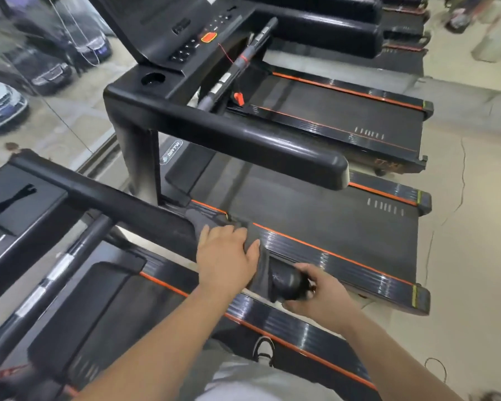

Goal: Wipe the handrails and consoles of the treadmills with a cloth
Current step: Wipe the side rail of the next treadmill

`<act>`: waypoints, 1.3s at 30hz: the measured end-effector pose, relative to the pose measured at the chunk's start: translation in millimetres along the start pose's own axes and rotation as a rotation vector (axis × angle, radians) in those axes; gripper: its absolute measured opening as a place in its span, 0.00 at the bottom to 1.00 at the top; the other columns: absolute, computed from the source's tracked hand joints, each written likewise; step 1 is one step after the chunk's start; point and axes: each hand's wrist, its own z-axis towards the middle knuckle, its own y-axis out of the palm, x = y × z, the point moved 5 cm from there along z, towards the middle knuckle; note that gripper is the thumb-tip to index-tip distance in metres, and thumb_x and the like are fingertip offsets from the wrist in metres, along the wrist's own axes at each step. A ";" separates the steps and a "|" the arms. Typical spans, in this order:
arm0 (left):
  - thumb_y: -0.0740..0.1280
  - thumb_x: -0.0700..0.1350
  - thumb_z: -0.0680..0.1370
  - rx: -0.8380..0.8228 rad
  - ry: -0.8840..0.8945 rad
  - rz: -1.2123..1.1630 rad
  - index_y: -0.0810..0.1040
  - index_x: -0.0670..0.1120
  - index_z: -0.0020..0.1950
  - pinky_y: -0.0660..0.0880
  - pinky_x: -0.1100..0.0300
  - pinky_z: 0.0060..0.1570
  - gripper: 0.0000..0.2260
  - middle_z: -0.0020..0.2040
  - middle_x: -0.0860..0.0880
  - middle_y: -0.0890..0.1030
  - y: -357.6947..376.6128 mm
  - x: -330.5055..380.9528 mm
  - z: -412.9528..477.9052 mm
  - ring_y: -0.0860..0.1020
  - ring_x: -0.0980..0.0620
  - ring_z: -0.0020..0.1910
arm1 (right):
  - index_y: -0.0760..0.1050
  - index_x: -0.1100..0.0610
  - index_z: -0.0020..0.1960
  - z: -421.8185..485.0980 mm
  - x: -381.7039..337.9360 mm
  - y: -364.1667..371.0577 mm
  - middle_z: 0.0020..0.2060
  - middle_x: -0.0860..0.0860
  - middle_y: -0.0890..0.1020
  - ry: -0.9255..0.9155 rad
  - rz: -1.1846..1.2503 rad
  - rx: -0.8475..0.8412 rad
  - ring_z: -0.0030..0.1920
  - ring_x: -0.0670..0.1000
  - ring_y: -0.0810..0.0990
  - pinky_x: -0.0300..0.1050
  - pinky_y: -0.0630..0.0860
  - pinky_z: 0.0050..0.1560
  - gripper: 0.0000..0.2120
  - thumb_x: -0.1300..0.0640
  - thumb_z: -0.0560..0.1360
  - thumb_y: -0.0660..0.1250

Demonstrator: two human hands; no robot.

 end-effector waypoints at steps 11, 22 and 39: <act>0.57 0.68 0.78 -0.209 0.252 0.030 0.77 0.51 0.48 0.75 0.54 0.50 0.22 0.48 0.50 0.83 -6.5 -9.1 23.8 0.82 0.45 0.53 | 0.79 0.49 0.60 0.7 6.7 -1.5 0.50 0.45 0.86 -0.018 0.097 -0.060 0.45 0.35 0.82 0.26 0.73 0.47 0.29 0.66 0.63 0.82; 0.58 0.66 0.80 -0.411 0.283 0.008 0.73 0.57 0.66 0.73 0.48 0.60 0.20 0.63 0.48 0.78 2.6 67.9 16.6 0.75 0.42 0.64 | 0.72 0.56 0.67 -0.5 20.6 -4.6 0.60 0.53 0.81 0.109 0.333 -0.036 0.49 0.38 0.82 0.32 0.77 0.46 0.41 0.75 0.60 0.82; 0.57 0.82 0.67 -0.715 0.308 0.003 0.78 0.57 0.56 0.74 0.49 0.61 0.35 0.61 0.52 0.80 15.6 99.2 21.5 0.77 0.46 0.65 | 0.80 0.59 0.60 -0.6 15.4 -34.8 0.55 0.52 0.83 0.253 0.360 0.226 0.58 0.53 0.81 0.45 0.75 0.58 0.22 0.76 0.73 0.60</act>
